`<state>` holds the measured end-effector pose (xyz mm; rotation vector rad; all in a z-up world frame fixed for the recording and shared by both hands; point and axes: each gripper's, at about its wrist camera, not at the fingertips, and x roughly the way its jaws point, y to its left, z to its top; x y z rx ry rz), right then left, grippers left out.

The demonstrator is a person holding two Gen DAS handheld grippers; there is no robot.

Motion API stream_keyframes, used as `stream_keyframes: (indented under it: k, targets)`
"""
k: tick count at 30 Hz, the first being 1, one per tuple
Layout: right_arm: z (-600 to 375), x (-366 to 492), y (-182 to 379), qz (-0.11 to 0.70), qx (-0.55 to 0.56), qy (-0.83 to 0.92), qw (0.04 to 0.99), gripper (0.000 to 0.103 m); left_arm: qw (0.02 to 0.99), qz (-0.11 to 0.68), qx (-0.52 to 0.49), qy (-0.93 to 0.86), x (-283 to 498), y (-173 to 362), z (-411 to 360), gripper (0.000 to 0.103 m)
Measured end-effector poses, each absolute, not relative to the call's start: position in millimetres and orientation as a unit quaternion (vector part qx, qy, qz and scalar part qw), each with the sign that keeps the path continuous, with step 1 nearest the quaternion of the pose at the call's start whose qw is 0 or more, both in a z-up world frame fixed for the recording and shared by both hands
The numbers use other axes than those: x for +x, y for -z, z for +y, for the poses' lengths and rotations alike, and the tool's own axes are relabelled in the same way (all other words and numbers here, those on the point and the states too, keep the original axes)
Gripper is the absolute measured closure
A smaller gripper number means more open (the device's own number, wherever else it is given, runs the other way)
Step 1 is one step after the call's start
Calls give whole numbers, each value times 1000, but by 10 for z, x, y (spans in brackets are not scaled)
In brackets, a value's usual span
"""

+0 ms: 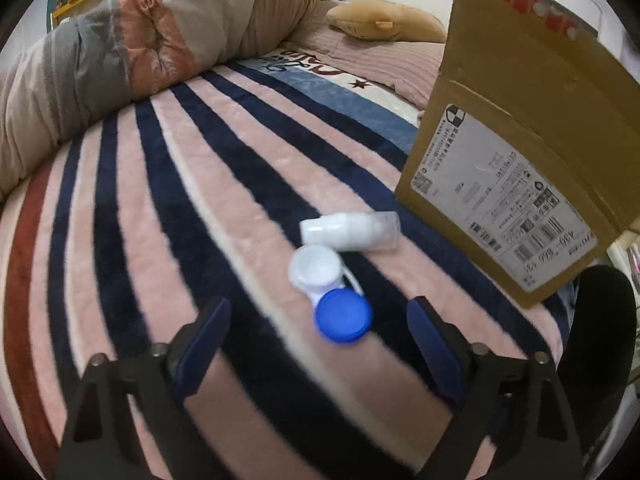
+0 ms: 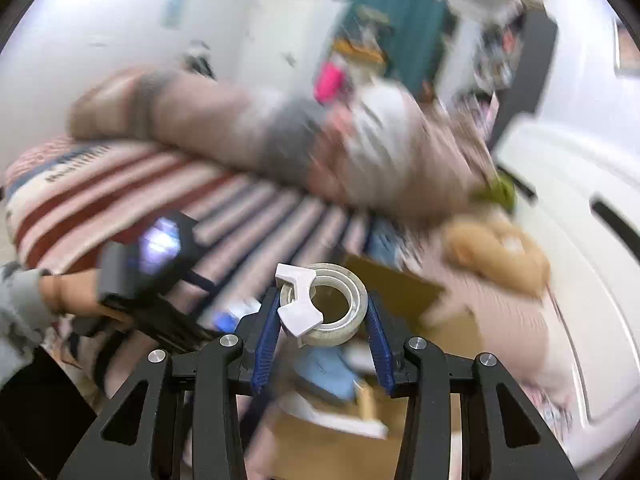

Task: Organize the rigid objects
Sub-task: 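Drop the tape roll into the box with the right tool while the left tool grasps the lens case, then drop the lens case into the box with the left tool while the right tool grasps the spray bottle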

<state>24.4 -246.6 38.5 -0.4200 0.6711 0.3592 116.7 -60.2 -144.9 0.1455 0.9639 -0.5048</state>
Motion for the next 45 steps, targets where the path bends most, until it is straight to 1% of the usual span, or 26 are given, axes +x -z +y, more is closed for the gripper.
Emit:
stream_keyframes:
  k: [2,3,5,6,7,8,10,15,19,22,25,28,30,33,35,38,39,40,41,42,45]
  targets:
    - [-2637,469,-204,375,-194,-152,894,66,851,465,72,231,1222,1497,-664,35]
    - [-2706,527,-107,389,-195,-141,889,66,852,469,75,222,1251,1525,-689,39]
    - [-2764,643,28,403,-204,-121,884,66,857,466,78,207,1290,1556,-723,53]
    - [-2779,671,65,406,-204,-116,883,66,859,463,81,201,1302,1562,-741,57]
    - [-2792,699,100,409,-203,-111,883,66,861,461,84,198,1315,1561,-753,65]
    - [-2801,713,127,414,-201,-106,882,65,862,458,88,196,1319,1554,-761,69]
    - [-2882,678,106,410,-197,-106,884,65,864,455,93,193,1326,1545,-762,72]
    - [-2760,508,-98,367,-189,-138,900,62,864,458,90,187,1309,1471,-639,74]
    - [-2522,207,-233,330,-180,-207,903,62,878,438,94,169,1232,1185,-433,74]
    - [-2238,-48,-325,302,-189,-258,898,62,891,412,113,154,1172,717,-245,74]
    - [-1921,-213,-310,301,-188,-319,879,62,897,395,120,157,1113,218,-132,74]
    - [-1579,-270,-56,335,-184,-366,848,62,903,377,138,154,1035,-297,-173,74]
    - [-1349,-250,252,370,-184,-383,826,62,903,370,144,165,975,-551,-291,74]
    - [-1173,-42,678,407,-168,-361,822,63,898,360,162,195,910,-847,-623,74]
    - [-1124,218,911,410,-179,-305,841,62,890,361,166,222,898,-961,-884,74]
    - [-1070,570,1113,365,-242,-208,874,62,875,366,184,260,889,-1037,-1323,74]
    - [-1070,663,1150,364,-250,-193,876,60,869,367,193,271,897,-1032,-1458,74]
    - [-1071,769,1213,362,-253,-179,879,53,864,366,201,282,905,-1026,-1606,74]
    - [-1068,903,1310,369,-253,-160,880,42,858,367,205,295,927,-1004,-1744,74]
    - [-1067,992,1361,375,-255,-152,878,40,852,371,205,307,961,-970,-1872,74]
    - [-1083,1170,1480,373,-275,-133,876,41,830,392,231,323,994,-767,-2200,73]
